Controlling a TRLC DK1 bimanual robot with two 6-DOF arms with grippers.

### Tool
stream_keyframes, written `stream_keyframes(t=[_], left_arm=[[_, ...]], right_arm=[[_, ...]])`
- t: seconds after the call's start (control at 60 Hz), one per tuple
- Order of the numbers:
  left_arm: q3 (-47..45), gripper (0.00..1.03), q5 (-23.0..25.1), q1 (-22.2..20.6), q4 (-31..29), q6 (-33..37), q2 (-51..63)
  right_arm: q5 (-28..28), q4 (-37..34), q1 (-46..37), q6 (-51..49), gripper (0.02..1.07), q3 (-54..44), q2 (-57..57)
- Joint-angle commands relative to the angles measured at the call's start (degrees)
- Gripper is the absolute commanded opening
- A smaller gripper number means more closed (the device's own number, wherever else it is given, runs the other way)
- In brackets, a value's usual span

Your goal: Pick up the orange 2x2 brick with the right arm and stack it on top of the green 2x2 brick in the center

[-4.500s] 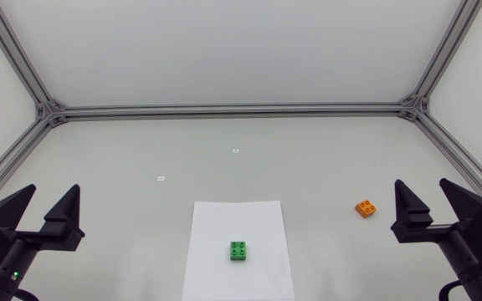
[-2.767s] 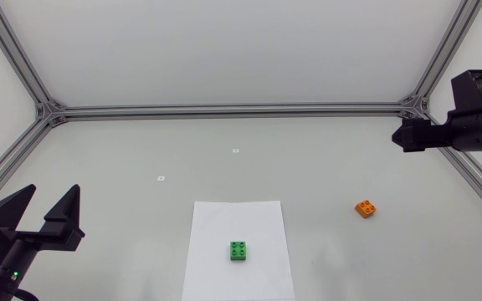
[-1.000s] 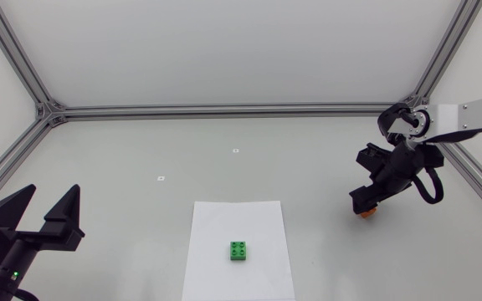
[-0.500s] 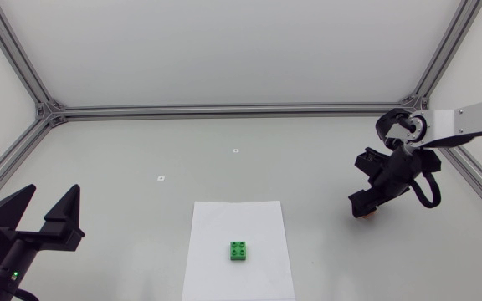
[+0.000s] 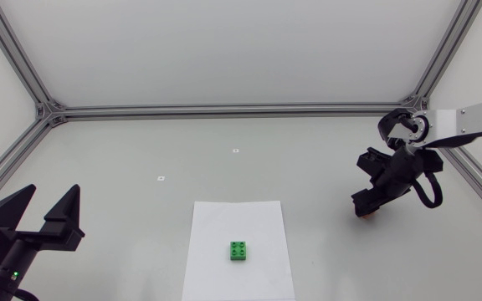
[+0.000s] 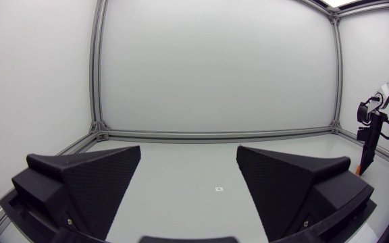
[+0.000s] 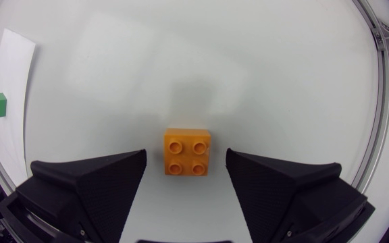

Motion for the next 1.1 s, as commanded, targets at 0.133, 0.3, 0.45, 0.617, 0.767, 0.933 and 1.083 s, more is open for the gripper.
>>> stream_keyframes(t=[0.133, 0.3, 0.45, 0.617, 0.767, 0.933, 1.083], left_arm=[[-2.3, 0.99, 0.2, 0.0, -0.6, 0.3, -0.2], [-2.3, 0.99, 0.2, 0.0, -0.6, 0.3, -0.2], [-2.3, 0.99, 0.2, 0.0, -0.6, 0.3, -0.2], [-2.3, 0.99, 0.2, 0.0, -0.6, 0.3, -0.1], [-2.3, 0.99, 0.2, 0.0, -0.6, 0.3, -0.1], [-2.3, 0.99, 0.2, 0.0, -0.6, 0.3, -0.1], [-2.3, 0.99, 0.2, 0.0, -0.6, 0.3, -0.2]], right_arm=[[-0.1, 0.3, -0.9, 0.2, 0.66, -0.9, 0.9], [-0.1, 0.1, -0.9, 0.2, 0.64, -0.7, 0.8], [-0.1, 0.3, -0.4, 0.2, 0.64, -0.7, 1.2], [-0.1, 0.5, 0.0, 0.2, 0.62, -0.7, 1.3], [-0.1, 0.7, 0.4, 0.3, 0.61, -0.8, 1.3], [-0.1, 1.2, 0.8, 0.3, 0.59, -1.0, 1.5], [-0.2, 1.4, 1.1, 0.5, 0.55, -1.0, 1.5]])
